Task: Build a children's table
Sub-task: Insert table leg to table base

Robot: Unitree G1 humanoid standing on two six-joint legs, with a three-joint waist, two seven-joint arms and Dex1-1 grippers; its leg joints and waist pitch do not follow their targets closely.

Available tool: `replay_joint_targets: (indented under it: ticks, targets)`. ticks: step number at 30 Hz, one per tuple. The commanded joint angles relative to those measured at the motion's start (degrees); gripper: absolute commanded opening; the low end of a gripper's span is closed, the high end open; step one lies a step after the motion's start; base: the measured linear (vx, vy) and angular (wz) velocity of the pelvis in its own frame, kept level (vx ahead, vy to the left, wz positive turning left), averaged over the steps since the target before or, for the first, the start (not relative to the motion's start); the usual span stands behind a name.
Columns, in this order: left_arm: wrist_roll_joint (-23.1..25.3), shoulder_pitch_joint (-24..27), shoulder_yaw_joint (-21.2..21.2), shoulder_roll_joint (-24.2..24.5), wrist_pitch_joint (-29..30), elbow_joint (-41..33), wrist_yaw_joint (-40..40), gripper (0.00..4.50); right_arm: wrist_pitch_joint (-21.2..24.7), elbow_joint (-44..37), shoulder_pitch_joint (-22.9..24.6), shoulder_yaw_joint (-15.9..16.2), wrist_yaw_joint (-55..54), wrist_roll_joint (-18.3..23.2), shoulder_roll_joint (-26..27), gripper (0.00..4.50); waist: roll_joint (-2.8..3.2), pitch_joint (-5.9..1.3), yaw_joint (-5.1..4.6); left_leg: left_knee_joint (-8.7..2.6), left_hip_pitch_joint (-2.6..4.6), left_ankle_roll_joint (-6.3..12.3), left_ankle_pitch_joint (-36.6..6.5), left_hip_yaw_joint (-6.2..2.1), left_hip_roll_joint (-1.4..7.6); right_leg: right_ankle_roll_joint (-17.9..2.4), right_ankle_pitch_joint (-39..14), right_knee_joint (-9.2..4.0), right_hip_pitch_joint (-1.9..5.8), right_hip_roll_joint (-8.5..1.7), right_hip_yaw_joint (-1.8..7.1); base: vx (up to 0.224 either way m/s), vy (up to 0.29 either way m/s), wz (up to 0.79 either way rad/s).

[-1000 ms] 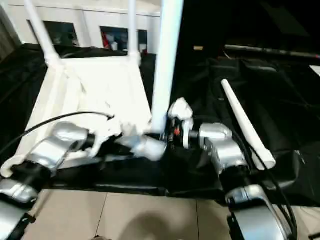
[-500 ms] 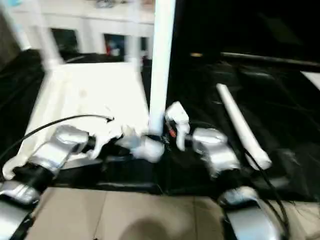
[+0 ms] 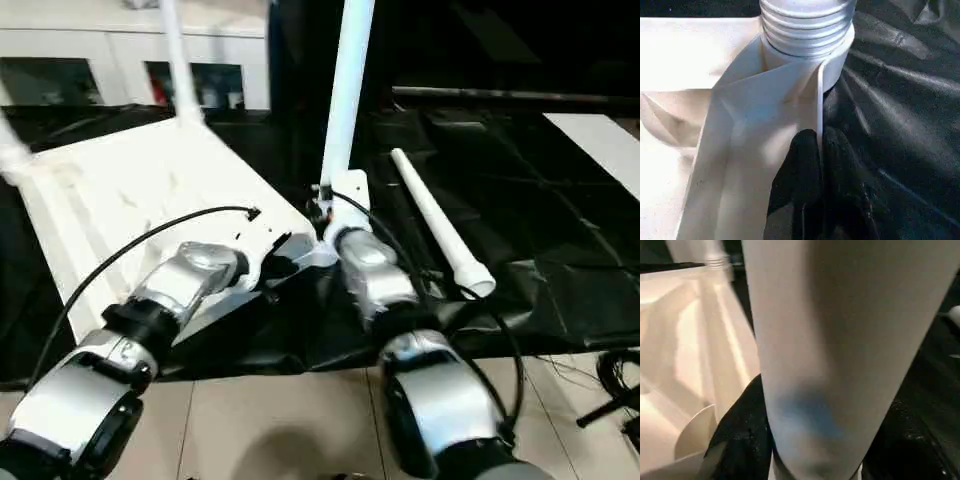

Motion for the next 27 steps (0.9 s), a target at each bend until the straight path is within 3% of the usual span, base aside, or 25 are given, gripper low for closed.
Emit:
replay_joint_targets:
  ticks: [1, 6, 10, 13, 15, 17, 19, 21, 26, 27]
  targets:
    - [0.2, -2.9, 2.1, 1.4, -0.4, -1.4, 1.3, 0.00, 3.6, 7.7, 3.5, -1.4, -4.7, -2.1, -1.8, 1.88, 0.18, -2.98, 0.24, -4.89, 1.47, -1.25, -33.4, -0.82, 1.07, -7.3, -30.1, -5.21, 0.94, -3.85, 1.97, 0.000, 0.000, 0.00]
    - [0.1, -2.7, 2.1, 1.8, -0.6, -0.8, 1.5, 0.00, 2.1, 9.4, 2.0, -1.9, -3.9, -1.6, -0.8, 1.88, -0.23, -3.29, 0.78, -5.09, 0.73, -0.75, -28.1, -0.30, 1.24, -9.6, -24.4, -4.11, 1.21, -3.76, 2.90, 0.000, 0.000, 0.00]
    - [0.2, -2.7, 1.9, 2.0, -0.8, -0.7, 1.4, 0.00, -0.4, 9.6, 1.3, -1.5, -0.5, -1.9, 0.0, 1.88, -0.48, -3.62, 1.29, -4.99, 0.28, -0.17, -24.0, 0.17, 1.22, -10.3, -21.4, -3.60, 1.51, -3.69, 3.32, 0.000, 0.000, 0.00]
    - [0.2, -2.4, 1.4, 2.4, -1.8, -0.9, 0.4, 0.00, -2.5, 8.9, 0.3, -3.3, 2.9, 0.5, 0.7, 2.58, -0.68, -3.78, 1.61, -4.88, 0.31, 0.82, -21.5, 0.57, 1.23, -11.1, -19.7, -3.39, 1.61, -3.61, 3.48, 0.000, 0.000, 0.00]
    - [0.2, -2.1, 1.2, 2.6, -2.2, -1.2, -0.1, 0.00, -3.4, 8.4, -0.7, -3.9, 4.8, 1.2, 0.8, 2.70, -0.60, -3.80, 1.77, -4.82, 0.42, 1.11, -20.5, 0.74, 1.30, -11.7, -19.3, -3.34, 1.52, -3.55, 3.55, 0.000, 0.000, 0.00]
    - [0.2, -2.1, 1.1, 2.7, -2.2, -1.3, -0.3, 0.00, -3.9, 8.4, -1.0, -3.8, 5.3, 1.1, 0.7, 2.98, -0.82, -4.08, 1.89, -4.80, 0.03, 1.23, -18.6, 0.80, 1.39, -11.9, -18.1, -2.97, 1.80, -3.48, 3.57, 0.000, 0.000, 0.00]
    - [0.0, -2.0, 1.1, 2.9, -2.3, -1.6, -0.7, 0.00, -4.6, 7.8, -1.7, -3.5, 7.1, 0.8, 0.4, 3.08, -0.61, -3.84, 2.09, -4.77, 0.48, 1.20, -19.5, 1.04, 1.40, -12.1, -19.4, -3.30, 1.26, -3.41, 3.63, 0.000, 0.000, 0.00]
    - [-0.1, -1.9, 1.1, 3.2, -2.5, -2.0, -1.6, 0.00, -5.8, 5.6, -2.1, -3.5, 11.6, 0.8, -0.1, 3.29, -0.78, -4.12, 2.47, -4.64, 0.06, 1.60, -17.3, 1.10, 1.34, -12.1, -17.7, -2.98, 1.76, -3.41, 3.72, 0.000, 0.000, 0.00]
    - [0.2, -0.9, -0.1, 4.4, -5.2, -3.1, -4.6, 0.00, -4.9, -2.4, 0.5, -2.3, 20.6, 2.4, -1.7, 3.61, -1.11, -4.45, 3.37, -4.00, -0.10, 3.89, -11.2, 1.60, 1.28, -14.2, -9.2, -1.78, 1.66, -3.17, 4.03, 0.011, -0.007, 0.01]
    - [0.4, 0.1, -1.2, 5.7, -6.5, -4.3, -7.6, 0.00, -2.2, -10.5, 4.3, -0.4, 28.4, 4.0, -3.9, 3.87, -0.96, -4.35, 3.70, -3.98, 0.02, 4.70, -10.8, 1.68, 1.31, -14.6, -7.8, -1.77, 1.80, -2.98, 4.06, 0.000, 0.000, 0.00]
